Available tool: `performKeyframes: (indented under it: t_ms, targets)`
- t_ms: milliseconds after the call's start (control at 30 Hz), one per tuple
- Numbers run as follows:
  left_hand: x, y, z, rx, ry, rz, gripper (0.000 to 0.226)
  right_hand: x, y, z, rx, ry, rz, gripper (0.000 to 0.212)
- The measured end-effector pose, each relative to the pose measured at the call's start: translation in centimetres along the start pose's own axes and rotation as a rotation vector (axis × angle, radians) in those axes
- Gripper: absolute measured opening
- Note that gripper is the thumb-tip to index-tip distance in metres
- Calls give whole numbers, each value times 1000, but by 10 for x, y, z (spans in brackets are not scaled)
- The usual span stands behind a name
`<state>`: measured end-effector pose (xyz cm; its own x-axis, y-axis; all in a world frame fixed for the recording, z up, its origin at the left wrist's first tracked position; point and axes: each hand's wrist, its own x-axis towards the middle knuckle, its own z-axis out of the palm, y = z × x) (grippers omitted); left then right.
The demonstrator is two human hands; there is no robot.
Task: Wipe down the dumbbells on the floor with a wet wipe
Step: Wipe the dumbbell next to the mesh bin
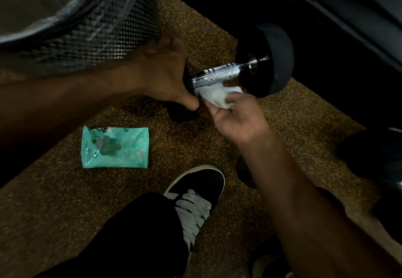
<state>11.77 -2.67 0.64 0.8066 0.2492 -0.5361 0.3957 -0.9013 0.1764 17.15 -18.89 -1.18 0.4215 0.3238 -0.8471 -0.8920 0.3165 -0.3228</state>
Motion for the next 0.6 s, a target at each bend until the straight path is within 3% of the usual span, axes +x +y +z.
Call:
performKeyframes:
  t_ms: [67, 133, 200, 233, 267, 333, 467, 500, 600]
  targets:
    - [-3, 2, -3, -28, 4, 8, 127, -11, -14, -14, 20, -29, -119, 35]
    - [-7, 4, -3, -39, 12, 15, 125, -14, -31, -15, -178, 43, -398, 37]
    - [-13, 7, 1, -39, 46, 41, 132, -12, -41, -11, -835, 195, -790, 35]
    - [-16, 9, 5, -37, 74, 51, 138, -9, -43, -10, -1243, 181, -989, 38]
    - [-20, 11, 9, -32, 109, 61, 144, -4, -41, -9, -1579, 66, -1129, 42]
    - [-28, 14, 20, 6, 177, 75, 149, 3, -27, -9, -2018, -179, -1081, 51]
    - [-46, 22, 45, 139, 314, 102, 144, 8, -6, -25, -2395, -427, -1108, 62]
    - [-51, 24, 49, 174, 335, 99, 141, 9, -12, -31, -2432, -419, -1116, 63]
    - [-60, 22, 47, 162, 419, 108, 134, 5, -31, -42, -2392, -171, -1038, 66]
